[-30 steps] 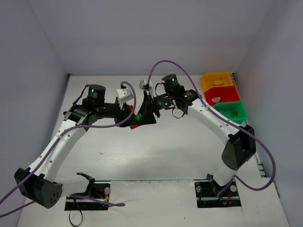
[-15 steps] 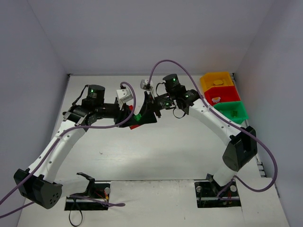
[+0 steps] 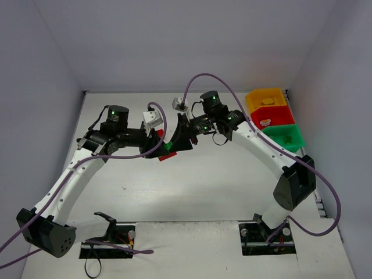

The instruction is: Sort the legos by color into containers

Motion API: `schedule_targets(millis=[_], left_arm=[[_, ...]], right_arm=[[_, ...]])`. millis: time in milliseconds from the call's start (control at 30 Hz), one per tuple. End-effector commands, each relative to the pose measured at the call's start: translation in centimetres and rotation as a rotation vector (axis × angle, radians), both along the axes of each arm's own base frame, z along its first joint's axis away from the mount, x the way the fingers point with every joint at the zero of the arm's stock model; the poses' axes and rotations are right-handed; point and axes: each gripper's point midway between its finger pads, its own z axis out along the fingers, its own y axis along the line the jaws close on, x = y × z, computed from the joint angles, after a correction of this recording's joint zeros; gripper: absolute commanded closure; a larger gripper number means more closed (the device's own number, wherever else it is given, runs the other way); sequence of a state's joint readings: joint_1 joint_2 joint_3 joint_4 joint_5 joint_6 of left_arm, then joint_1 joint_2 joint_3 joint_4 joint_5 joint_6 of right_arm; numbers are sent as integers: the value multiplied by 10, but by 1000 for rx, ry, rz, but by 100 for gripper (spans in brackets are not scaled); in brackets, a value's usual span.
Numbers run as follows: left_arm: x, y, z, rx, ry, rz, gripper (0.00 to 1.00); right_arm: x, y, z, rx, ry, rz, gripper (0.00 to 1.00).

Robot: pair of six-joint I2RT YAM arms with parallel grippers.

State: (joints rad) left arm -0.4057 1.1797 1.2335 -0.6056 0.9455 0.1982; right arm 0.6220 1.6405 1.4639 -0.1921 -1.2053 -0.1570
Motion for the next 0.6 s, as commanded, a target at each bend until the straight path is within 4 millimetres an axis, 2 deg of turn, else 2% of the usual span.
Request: schedule_targets(millis=[0,67,100,167,233,267,300,333,467,567], left_arm=[[-11,-5,20,-52,-49,-65,100],[-9,-6,20,-51,-56,-64,100],[-9,-6,19,-51,-56,-64,100],[-6,-5,18,-45,-59,-52,100],[-4,-4,17,-37,-60,-38,84],[0,-2,16,-28,-65,-17,65],[2,-2,15,-27,-63,3,55],[8,1,14,-16,-76,39,41],[22,9,19,-30,-97,178,32],[33,16,37,-98,-135,292,30]], right_arm=[[-1,-3,27,65,-82,1,72],[-2,-3,26,65,-82,4,78],[-2,-3,26,65,-81,6,88],[-3,-3,27,68,-85,9,100],[-1,-5,26,66,-93,1,100],[0,-5,26,63,-95,-6,100],[3,-6,26,58,-102,-23,100],[5,-7,26,56,-106,-33,100],[13,-13,27,47,-119,-75,100],[21,-17,28,40,-123,-114,100]])
